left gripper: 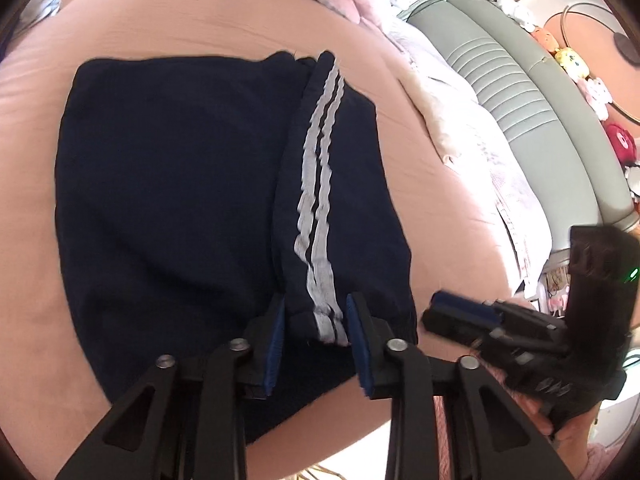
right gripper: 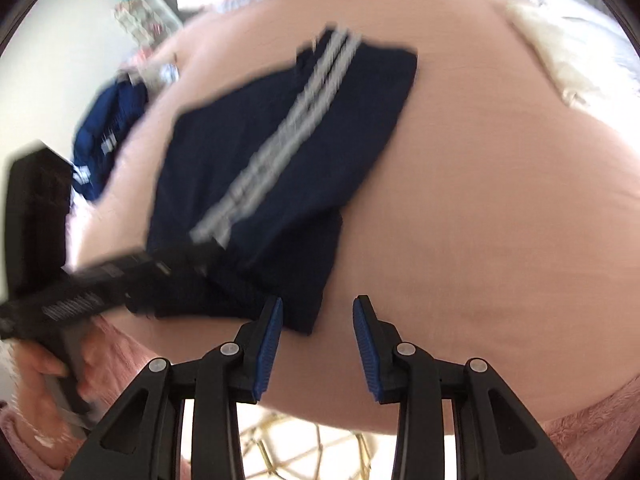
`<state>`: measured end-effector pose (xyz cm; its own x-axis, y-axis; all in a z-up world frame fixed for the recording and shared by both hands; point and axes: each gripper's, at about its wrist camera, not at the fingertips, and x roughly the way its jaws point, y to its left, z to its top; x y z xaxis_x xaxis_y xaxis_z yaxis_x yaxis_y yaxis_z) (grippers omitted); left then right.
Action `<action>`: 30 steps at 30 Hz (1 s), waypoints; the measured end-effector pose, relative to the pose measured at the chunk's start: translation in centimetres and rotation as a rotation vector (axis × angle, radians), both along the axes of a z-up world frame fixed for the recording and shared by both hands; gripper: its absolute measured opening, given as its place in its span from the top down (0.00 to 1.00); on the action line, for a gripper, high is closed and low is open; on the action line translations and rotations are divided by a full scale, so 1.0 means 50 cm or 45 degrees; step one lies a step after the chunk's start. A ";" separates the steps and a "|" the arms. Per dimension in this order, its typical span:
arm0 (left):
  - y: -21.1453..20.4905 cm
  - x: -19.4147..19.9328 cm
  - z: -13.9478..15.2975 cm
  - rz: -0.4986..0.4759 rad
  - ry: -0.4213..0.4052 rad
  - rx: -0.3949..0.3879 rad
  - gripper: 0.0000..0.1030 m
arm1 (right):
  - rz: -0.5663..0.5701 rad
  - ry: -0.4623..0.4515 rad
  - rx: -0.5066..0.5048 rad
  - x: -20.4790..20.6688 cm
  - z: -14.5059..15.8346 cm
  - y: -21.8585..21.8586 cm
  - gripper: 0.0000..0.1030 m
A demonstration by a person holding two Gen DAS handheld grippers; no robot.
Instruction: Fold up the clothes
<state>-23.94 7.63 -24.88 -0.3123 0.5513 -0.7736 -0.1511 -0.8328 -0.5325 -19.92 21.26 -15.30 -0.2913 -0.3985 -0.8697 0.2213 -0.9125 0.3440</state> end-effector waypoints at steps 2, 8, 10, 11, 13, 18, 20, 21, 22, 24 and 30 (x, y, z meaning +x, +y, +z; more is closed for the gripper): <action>0.002 -0.007 -0.002 0.014 -0.001 0.020 0.89 | -0.042 0.030 -0.064 -0.014 0.006 0.007 0.65; 0.008 -0.009 -0.003 0.011 0.002 0.034 0.92 | -0.039 -0.082 0.034 -0.010 -0.042 0.012 0.65; 0.013 -0.014 -0.015 -0.013 -0.027 0.015 0.91 | -0.062 -0.058 -0.024 -0.004 -0.026 0.029 0.65; 0.017 -0.019 -0.024 -0.031 -0.049 0.014 0.90 | -0.073 -0.035 -0.044 -0.004 -0.018 0.035 0.65; 0.022 -0.025 -0.031 -0.036 -0.051 -0.010 0.90 | -0.094 0.006 -0.070 -0.006 -0.005 0.045 0.65; 0.014 -0.026 -0.009 0.018 -0.002 0.008 0.92 | -0.082 0.003 -0.057 -0.009 0.003 0.030 0.65; -0.003 -0.022 0.006 0.071 0.025 0.029 0.93 | -0.056 -0.002 -0.043 -0.010 0.005 0.013 0.65; -0.013 -0.019 0.014 0.099 0.040 0.043 0.93 | -0.040 -0.007 -0.042 -0.013 0.001 -0.003 0.65; -0.023 -0.015 0.023 0.122 0.056 0.060 0.93 | -0.020 -0.015 -0.041 -0.017 -0.002 -0.013 0.65; -0.041 -0.008 0.041 0.158 0.087 0.074 0.93 | 0.008 -0.018 -0.014 -0.021 -0.006 -0.035 0.65; -0.097 0.027 0.058 0.269 0.121 0.067 0.93 | 0.057 -0.025 -0.013 -0.034 -0.011 -0.084 0.65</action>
<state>-22.61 2.77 -22.00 -0.4955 0.5049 -0.7068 -0.0278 -0.8225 -0.5680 -21.61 17.06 -15.84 -0.2563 -0.4193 -0.8709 0.2547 -0.8985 0.3576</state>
